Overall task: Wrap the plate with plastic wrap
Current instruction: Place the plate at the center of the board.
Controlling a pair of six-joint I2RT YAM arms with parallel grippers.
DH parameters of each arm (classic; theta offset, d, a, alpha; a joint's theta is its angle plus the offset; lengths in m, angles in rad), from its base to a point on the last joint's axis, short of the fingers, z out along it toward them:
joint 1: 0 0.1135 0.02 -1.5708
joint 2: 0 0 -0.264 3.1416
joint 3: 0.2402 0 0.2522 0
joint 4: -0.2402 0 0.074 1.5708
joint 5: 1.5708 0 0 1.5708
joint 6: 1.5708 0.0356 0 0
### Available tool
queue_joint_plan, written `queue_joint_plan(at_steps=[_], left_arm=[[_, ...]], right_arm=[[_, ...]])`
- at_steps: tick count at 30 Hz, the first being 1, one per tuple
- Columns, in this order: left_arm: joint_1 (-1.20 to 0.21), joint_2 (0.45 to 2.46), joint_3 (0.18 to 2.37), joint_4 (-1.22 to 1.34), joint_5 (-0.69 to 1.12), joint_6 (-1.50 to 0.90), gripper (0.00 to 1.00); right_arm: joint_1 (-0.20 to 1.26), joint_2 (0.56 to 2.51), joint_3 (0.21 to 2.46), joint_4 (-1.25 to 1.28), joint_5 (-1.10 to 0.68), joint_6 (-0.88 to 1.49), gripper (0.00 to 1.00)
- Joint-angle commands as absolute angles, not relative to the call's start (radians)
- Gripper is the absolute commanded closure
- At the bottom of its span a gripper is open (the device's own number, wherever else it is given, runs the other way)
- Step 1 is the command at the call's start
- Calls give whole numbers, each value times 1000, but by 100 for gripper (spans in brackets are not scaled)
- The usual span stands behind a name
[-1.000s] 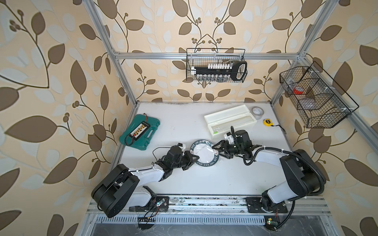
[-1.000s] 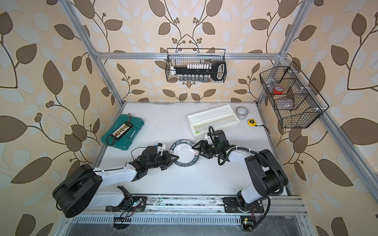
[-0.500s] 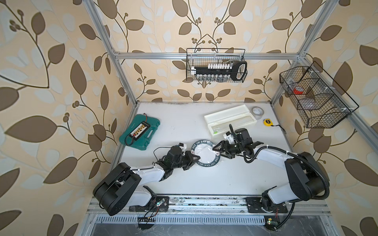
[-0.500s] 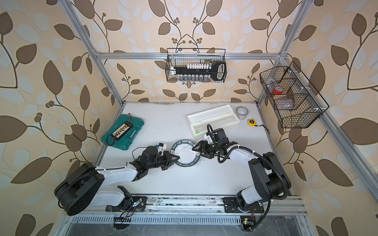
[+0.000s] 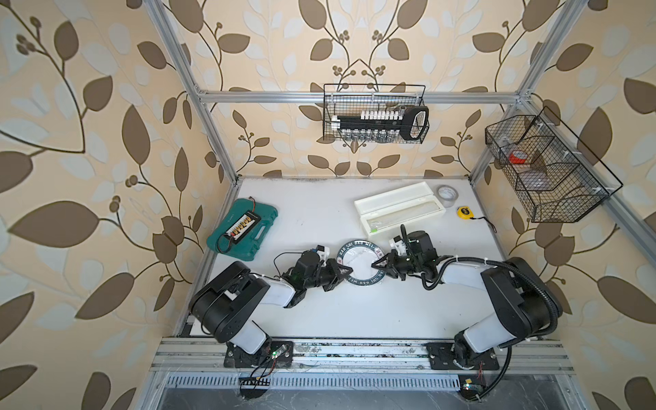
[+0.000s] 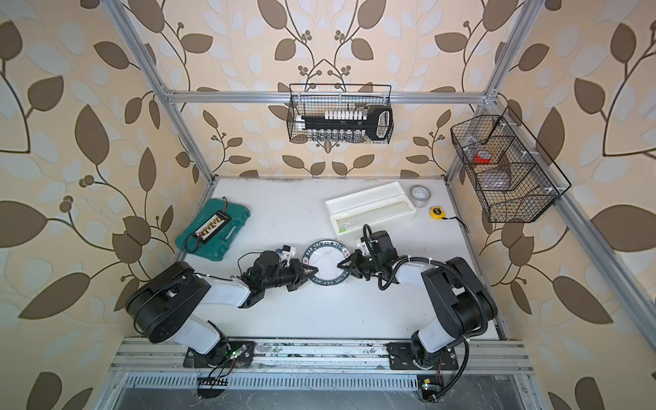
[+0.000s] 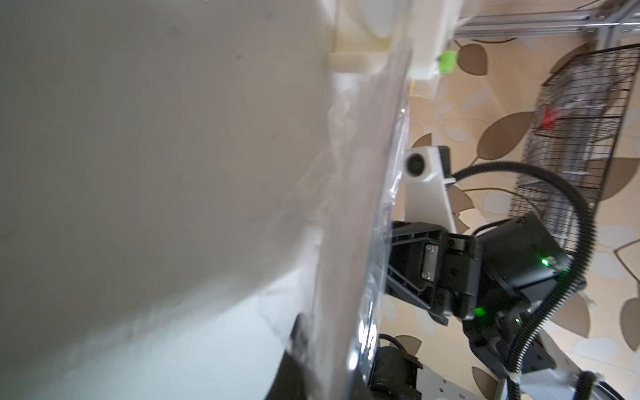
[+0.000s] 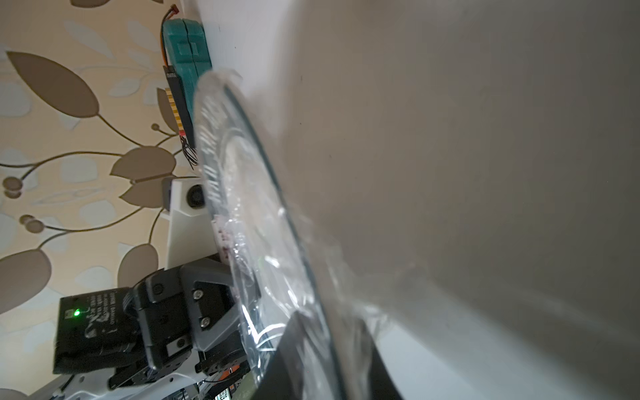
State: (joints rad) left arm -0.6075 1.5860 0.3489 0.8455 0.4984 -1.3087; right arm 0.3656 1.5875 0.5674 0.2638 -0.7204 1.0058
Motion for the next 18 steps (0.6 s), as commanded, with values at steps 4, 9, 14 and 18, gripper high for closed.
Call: queue_joint_plan(at_steps=[4, 9, 14, 18], left_arm=[[-626, 1652, 353, 790, 531, -1200, 91], [-626, 1527, 366, 436, 487, -1107, 62], [-611, 1403, 361, 208, 466, -1051, 49], [-595, 1342, 385, 115, 449, -1020, 47]], right_arm=[[365, 1609, 533, 384, -704, 963, 97], [355, 1650, 528, 333, -672, 905, 99], [353, 1684, 505, 399, -691, 925, 100], [354, 1648, 541, 235, -612, 865, 72]])
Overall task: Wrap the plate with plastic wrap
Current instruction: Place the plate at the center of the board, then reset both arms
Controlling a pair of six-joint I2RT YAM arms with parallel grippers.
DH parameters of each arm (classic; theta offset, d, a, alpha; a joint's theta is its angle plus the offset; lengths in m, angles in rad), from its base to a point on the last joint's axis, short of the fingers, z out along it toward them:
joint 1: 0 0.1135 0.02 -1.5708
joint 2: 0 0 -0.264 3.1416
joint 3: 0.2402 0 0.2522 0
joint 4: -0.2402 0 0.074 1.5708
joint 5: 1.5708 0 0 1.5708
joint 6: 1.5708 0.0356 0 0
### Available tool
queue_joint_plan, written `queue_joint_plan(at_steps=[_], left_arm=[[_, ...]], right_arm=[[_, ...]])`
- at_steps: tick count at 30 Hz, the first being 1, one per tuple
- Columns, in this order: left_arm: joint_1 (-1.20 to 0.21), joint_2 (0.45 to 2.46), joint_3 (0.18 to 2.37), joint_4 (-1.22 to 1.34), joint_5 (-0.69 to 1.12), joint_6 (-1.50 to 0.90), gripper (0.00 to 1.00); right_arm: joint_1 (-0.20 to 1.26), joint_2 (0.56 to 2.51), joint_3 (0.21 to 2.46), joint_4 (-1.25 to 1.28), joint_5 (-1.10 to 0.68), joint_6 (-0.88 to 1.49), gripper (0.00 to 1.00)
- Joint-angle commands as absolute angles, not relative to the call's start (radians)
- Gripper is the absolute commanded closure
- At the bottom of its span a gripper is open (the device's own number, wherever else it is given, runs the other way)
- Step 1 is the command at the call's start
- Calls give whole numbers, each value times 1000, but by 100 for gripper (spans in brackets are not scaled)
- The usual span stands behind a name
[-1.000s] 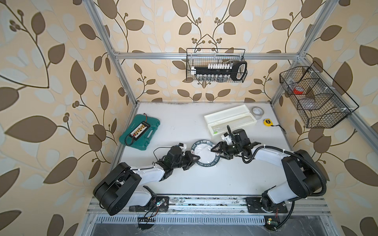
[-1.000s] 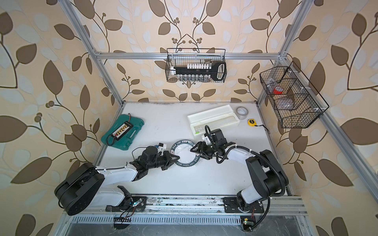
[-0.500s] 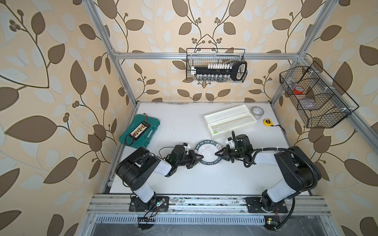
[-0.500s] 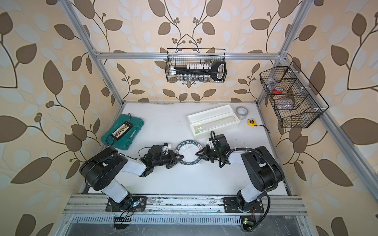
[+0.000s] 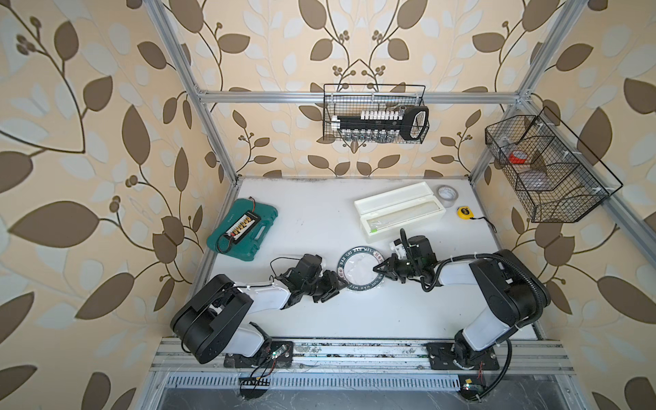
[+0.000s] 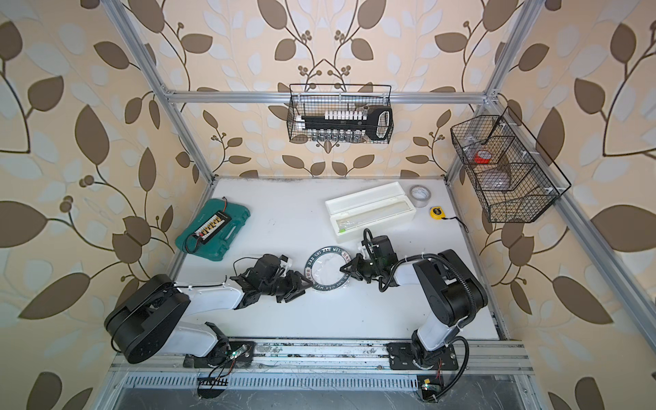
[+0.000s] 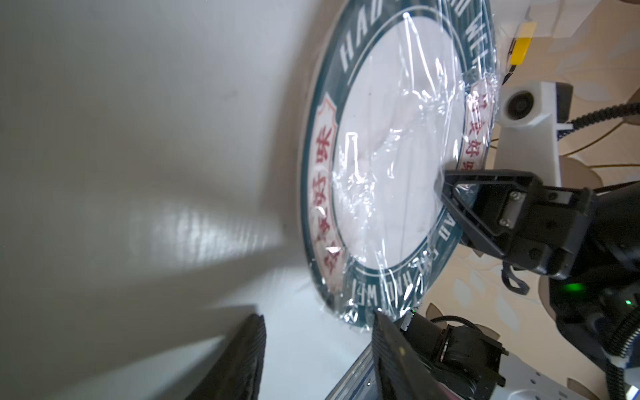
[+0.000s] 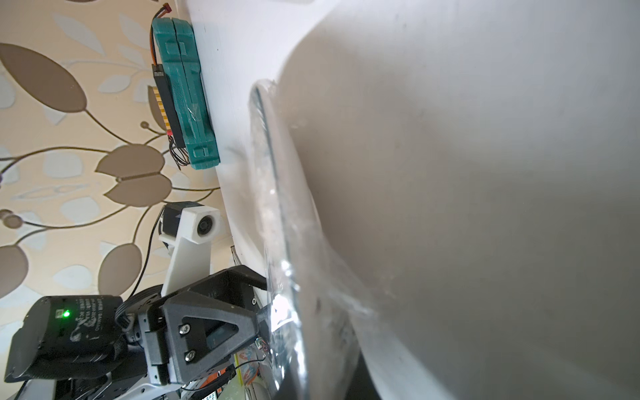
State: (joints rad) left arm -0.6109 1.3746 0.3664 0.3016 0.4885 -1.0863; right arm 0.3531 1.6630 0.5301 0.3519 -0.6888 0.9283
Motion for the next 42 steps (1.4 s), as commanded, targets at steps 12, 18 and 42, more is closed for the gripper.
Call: queue_joint_plan(at_steps=[12, 18, 42], left_arm=[[-543, 1113, 577, -248, 291, -790, 44], [-547, 901, 554, -175, -33, -432, 32], [-86, 1467, 316, 858, -210, 0, 11]], right_arm=[[331, 1365, 736, -428, -187, 623, 26], [323, 1149, 722, -185, 56, 399, 26], [103, 1467, 348, 884, 489, 95, 18]])
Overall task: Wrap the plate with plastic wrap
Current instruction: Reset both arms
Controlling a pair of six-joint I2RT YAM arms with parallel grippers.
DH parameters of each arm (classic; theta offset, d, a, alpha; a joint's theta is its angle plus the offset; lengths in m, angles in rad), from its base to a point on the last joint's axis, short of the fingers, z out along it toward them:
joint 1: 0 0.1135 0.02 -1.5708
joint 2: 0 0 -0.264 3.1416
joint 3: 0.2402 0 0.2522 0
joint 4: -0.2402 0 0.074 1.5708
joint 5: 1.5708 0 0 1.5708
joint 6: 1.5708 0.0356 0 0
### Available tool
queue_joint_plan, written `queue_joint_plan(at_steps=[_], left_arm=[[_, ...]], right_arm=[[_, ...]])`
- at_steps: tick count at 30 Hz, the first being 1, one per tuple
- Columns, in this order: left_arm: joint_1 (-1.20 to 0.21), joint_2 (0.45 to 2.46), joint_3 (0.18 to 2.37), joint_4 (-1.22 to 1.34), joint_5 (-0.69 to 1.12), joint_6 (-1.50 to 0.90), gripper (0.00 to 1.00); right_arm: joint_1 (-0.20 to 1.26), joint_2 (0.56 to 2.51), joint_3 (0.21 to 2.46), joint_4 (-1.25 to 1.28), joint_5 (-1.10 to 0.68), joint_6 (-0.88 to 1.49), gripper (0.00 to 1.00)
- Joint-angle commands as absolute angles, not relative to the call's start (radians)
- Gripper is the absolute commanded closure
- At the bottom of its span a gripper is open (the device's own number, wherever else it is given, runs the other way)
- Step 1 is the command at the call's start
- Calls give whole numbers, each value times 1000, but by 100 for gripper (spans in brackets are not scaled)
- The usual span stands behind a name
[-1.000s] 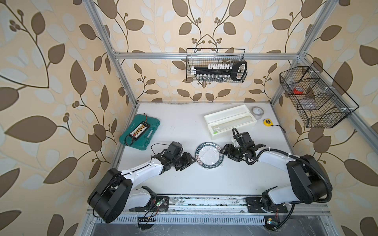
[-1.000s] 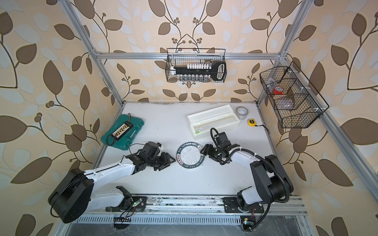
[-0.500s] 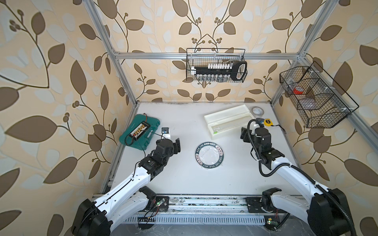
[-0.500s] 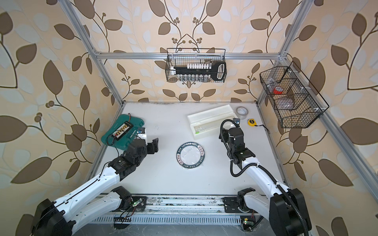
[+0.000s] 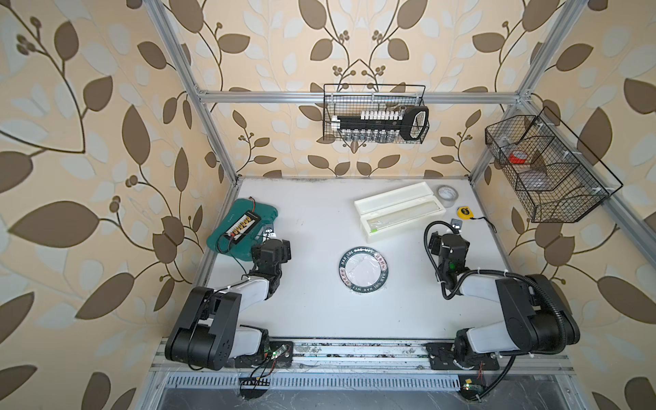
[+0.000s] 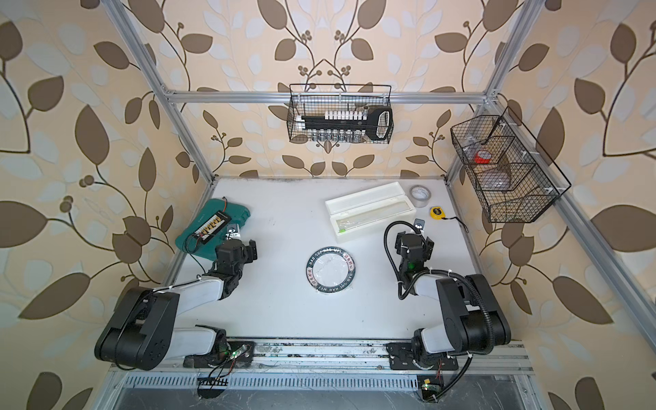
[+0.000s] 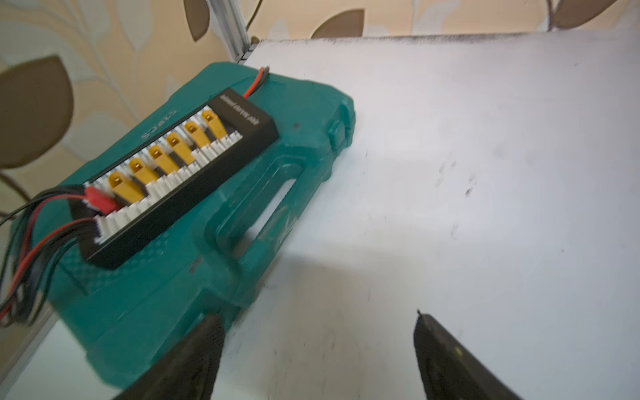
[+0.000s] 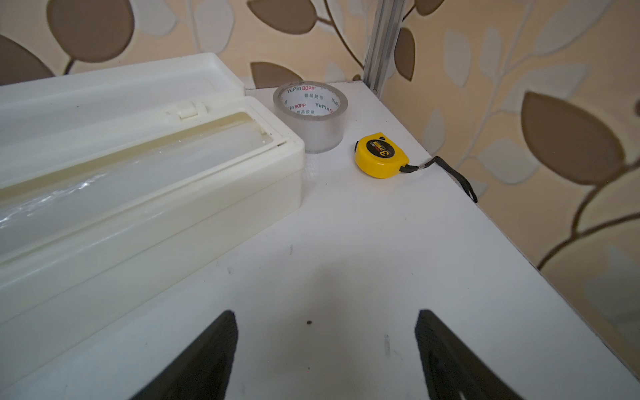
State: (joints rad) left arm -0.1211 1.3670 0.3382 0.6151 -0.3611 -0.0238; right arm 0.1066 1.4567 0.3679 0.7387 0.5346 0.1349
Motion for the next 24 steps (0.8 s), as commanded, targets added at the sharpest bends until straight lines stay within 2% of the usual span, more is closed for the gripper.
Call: queue_joint_plan(at_steps=[1, 3, 4, 5, 7, 9, 10, 11, 13, 15, 24], left_arm=[[-80, 1531, 326, 927, -193, 21, 1], [-63, 1486, 348, 799, -181, -15, 1], [-47, 1490, 347, 809, -203, -41, 1], [-41, 1505, 345, 838, -259, -64, 1], [-37, 1483, 354, 777, -261, -83, 1], [-38, 1490, 354, 789, -267, -79, 1], [-38, 1481, 353, 779, -266, -81, 1], [-39, 1484, 353, 784, -265, -79, 1], [-47, 1488, 361, 773, -279, -74, 1], [-49, 1488, 362, 775, -282, -75, 1], [-82, 1489, 360, 786, -297, -44, 1]], right_arm=[[103, 1482, 349, 909, 464, 73, 17], [89, 1482, 361, 874, 436, 87, 16], [76, 1484, 354, 890, 409, 92, 4], [71, 1480, 350, 887, 398, 95, 1], [64, 1480, 328, 926, 344, 83, 1], [48, 1537, 246, 1149, 312, 71, 1], [56, 1536, 245, 1169, 317, 58, 1], [54, 1495, 276, 1017, 317, 90, 2], [43, 1524, 252, 1124, 307, 76, 2], [44, 1495, 266, 1042, 312, 94, 2], [44, 1500, 262, 1062, 313, 86, 2]])
